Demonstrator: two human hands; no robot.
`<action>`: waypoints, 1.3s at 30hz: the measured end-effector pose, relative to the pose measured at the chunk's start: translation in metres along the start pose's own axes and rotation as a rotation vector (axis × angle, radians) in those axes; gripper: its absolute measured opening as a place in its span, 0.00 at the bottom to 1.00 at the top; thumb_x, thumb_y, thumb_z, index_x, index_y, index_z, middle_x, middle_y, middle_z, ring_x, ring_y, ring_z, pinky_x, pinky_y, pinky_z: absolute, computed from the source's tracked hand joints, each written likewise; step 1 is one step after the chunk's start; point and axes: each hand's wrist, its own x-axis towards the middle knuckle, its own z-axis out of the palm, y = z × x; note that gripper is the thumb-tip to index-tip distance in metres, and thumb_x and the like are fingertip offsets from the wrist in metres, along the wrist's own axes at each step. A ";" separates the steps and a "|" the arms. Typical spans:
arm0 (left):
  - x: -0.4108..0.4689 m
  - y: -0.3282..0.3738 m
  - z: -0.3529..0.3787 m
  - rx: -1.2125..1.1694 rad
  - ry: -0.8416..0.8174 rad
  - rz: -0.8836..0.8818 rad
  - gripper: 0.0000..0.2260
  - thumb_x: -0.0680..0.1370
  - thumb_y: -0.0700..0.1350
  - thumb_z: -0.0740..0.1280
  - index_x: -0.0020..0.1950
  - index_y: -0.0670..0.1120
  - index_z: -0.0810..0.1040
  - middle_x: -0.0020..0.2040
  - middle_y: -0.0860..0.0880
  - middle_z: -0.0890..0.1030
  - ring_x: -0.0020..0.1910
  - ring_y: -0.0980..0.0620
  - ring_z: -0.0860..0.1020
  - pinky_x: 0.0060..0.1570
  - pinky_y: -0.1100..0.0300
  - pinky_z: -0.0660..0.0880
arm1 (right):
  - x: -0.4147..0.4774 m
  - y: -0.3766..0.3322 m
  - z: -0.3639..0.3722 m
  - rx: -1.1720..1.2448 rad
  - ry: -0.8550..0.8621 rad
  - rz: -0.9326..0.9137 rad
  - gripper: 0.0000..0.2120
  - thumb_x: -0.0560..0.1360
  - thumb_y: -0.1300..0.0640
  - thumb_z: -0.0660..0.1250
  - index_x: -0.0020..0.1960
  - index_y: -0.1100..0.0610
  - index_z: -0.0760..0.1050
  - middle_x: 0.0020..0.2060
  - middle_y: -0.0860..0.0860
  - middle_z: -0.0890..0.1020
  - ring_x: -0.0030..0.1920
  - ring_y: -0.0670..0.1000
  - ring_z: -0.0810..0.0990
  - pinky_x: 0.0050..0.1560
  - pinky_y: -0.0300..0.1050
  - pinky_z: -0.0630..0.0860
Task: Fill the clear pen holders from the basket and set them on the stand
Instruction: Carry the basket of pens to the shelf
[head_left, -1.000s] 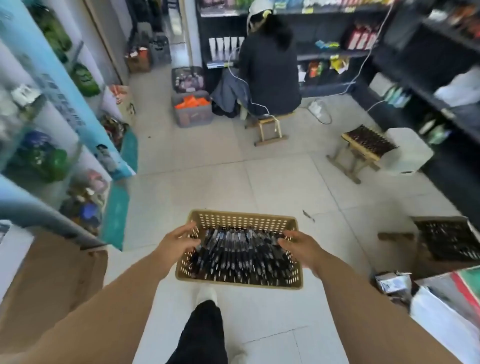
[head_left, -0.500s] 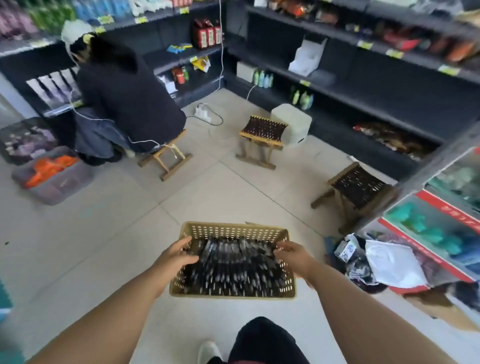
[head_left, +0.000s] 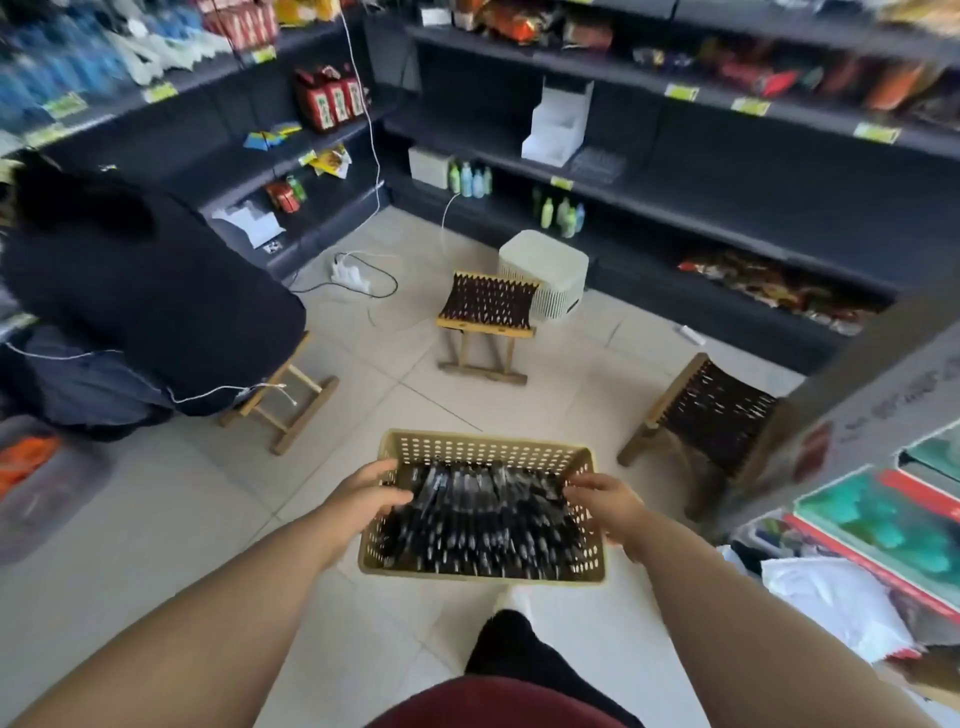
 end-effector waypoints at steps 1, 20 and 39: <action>0.016 0.020 -0.002 -0.013 0.005 0.006 0.26 0.72 0.44 0.71 0.68 0.58 0.69 0.57 0.52 0.75 0.51 0.54 0.75 0.47 0.57 0.67 | 0.015 -0.018 -0.006 0.007 0.005 -0.004 0.18 0.74 0.57 0.69 0.62 0.57 0.74 0.52 0.55 0.78 0.42 0.51 0.76 0.32 0.38 0.68; 0.363 0.279 -0.052 -0.029 -0.074 0.047 0.23 0.72 0.41 0.69 0.65 0.55 0.72 0.65 0.46 0.73 0.61 0.45 0.72 0.62 0.49 0.69 | 0.262 -0.280 -0.039 0.247 0.157 0.039 0.15 0.74 0.54 0.68 0.61 0.50 0.74 0.55 0.53 0.76 0.53 0.55 0.74 0.39 0.41 0.65; 0.611 0.529 0.001 0.003 -0.064 0.054 0.20 0.72 0.36 0.67 0.63 0.50 0.76 0.60 0.46 0.78 0.53 0.49 0.75 0.57 0.57 0.69 | 0.494 -0.438 -0.151 0.687 0.293 0.080 0.10 0.74 0.58 0.68 0.55 0.51 0.77 0.52 0.52 0.80 0.54 0.58 0.77 0.46 0.47 0.72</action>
